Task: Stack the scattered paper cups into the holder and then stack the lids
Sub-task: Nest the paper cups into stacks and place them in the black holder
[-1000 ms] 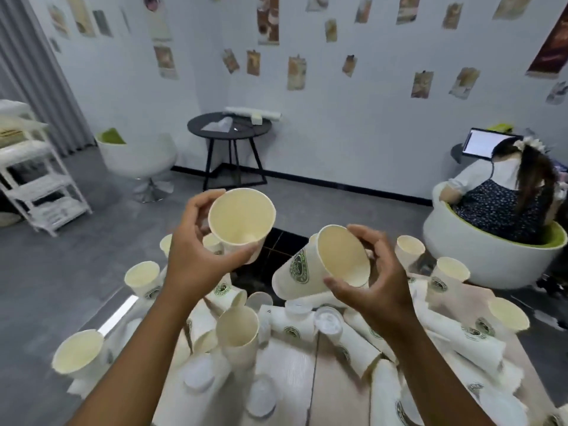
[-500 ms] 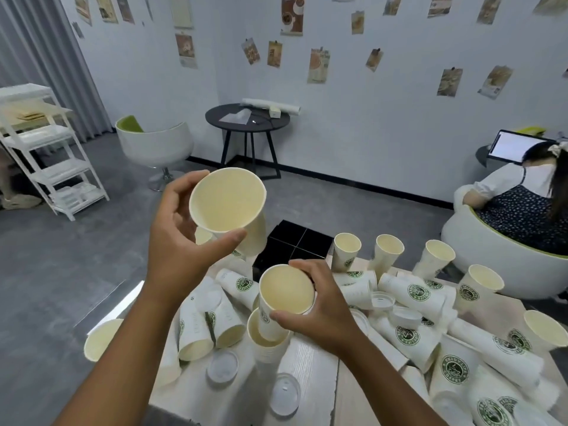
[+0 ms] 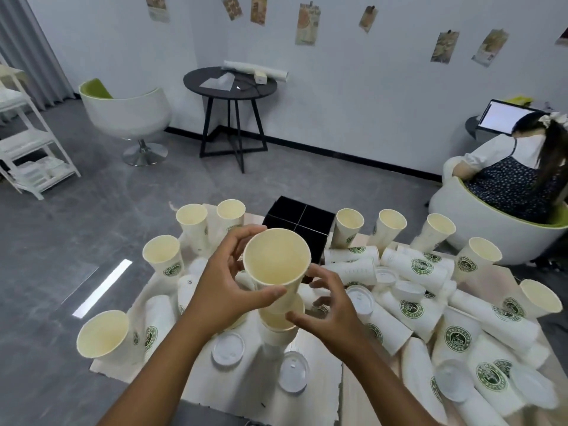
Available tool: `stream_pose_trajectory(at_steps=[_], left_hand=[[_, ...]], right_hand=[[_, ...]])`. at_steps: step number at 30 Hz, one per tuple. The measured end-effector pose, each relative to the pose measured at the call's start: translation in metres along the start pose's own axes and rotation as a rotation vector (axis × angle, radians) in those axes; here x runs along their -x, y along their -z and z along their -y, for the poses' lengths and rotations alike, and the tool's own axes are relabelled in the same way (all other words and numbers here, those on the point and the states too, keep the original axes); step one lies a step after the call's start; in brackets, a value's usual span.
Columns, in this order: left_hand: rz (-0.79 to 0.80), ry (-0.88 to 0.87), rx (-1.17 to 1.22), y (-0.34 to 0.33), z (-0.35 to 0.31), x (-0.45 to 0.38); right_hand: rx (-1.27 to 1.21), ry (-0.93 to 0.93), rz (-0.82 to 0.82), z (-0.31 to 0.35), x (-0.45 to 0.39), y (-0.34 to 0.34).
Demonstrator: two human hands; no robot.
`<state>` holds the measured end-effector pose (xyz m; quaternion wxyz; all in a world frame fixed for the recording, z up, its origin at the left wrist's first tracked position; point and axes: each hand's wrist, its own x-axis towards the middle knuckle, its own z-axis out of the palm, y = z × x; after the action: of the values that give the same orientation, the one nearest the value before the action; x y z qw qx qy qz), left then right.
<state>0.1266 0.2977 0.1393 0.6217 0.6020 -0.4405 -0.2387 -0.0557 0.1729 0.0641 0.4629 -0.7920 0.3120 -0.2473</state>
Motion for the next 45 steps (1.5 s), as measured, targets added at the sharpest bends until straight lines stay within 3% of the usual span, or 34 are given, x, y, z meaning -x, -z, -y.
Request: stream_pose_trajectory(at_steps=[9,27,36,41,45], left_hand=[[0.119,0.073,-0.130,0.002,0.028,0.003],[0.307,0.325,-0.209,0.009,0.116,0.023],[0.347,0.278,-0.202,0.013,0.124,0.016],[0.291,0.229,-0.172,0.013,0.114,-0.008],[0.302,0.118,-0.217,-0.009,0.103,-0.049]], right_hand=[[-0.032,0.061,-0.011,0.032,-0.004,-0.008],[0.075,-0.097,0.022,-0.016,0.019,-0.038],[-0.072,-0.199,-0.030,-0.026,0.026,-0.048],[-0.263,-0.282,-0.282,-0.038,0.033,-0.024],[-0.255,-0.329,-0.468,-0.058,0.035,0.012]])
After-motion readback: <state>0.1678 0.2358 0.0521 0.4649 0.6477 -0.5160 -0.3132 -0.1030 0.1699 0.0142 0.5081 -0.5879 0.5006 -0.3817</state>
